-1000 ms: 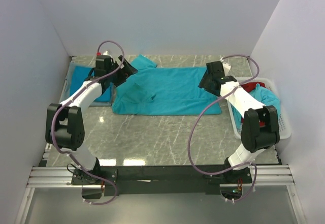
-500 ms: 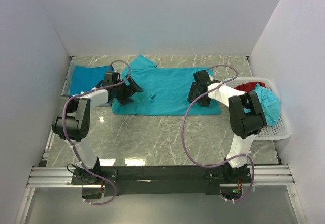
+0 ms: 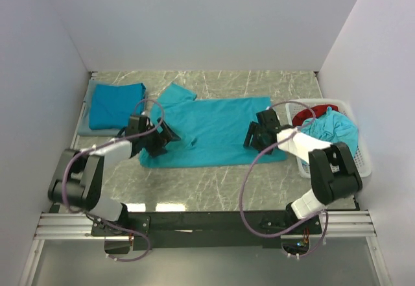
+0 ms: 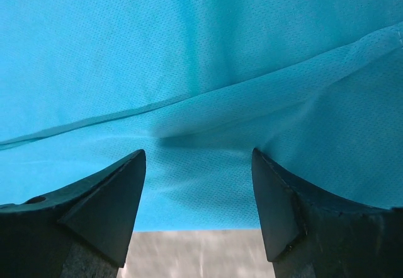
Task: Fold and stack the t-shirts
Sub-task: Fold the tshirt
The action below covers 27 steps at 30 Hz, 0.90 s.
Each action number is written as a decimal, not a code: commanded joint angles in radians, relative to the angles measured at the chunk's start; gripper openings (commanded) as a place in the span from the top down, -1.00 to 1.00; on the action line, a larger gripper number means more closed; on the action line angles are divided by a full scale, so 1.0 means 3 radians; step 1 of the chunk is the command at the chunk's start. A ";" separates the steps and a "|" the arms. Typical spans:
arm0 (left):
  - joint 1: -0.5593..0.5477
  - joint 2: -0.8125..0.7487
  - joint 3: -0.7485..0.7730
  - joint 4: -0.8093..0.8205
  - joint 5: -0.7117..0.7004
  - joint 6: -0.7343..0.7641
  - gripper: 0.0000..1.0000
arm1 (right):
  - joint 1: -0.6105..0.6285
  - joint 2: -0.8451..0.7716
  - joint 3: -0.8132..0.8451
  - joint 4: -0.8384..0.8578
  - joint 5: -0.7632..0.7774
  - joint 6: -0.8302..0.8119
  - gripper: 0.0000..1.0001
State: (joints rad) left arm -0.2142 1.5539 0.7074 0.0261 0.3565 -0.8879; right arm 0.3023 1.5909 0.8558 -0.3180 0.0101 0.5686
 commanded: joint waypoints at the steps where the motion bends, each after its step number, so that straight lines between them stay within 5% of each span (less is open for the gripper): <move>1: -0.0119 -0.0418 -0.0490 -0.0378 -0.0323 -0.0088 -0.99 | 0.0091 -0.0352 -0.0423 -0.0177 -0.0141 0.0129 -0.50; 11: -0.0222 -0.2299 -0.1294 -0.1263 -0.0769 -0.0583 -0.99 | 0.0444 -0.1519 -0.1364 -0.0356 -0.0222 0.0645 -0.54; 17: -0.0258 -0.3021 -0.1234 -0.1713 -0.0758 -0.0712 -0.99 | 0.0470 -0.2097 -0.1111 -0.0458 -0.0178 0.0503 -0.59; 22: -0.0258 -0.2910 -0.0610 -0.1632 -0.1090 -0.0564 -0.99 | 0.0465 -0.2199 -0.0543 -0.0490 0.0114 0.0263 -0.61; 27: -0.0252 -0.1986 0.0217 -0.1243 -0.1178 -0.0221 -0.99 | 0.0455 -0.2031 -0.0245 -0.0403 0.0304 0.0155 -0.64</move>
State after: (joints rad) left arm -0.2897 0.8349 0.6270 -0.4629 0.0490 -1.0359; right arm 0.4362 0.9558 0.7204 -0.4564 0.0315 0.6594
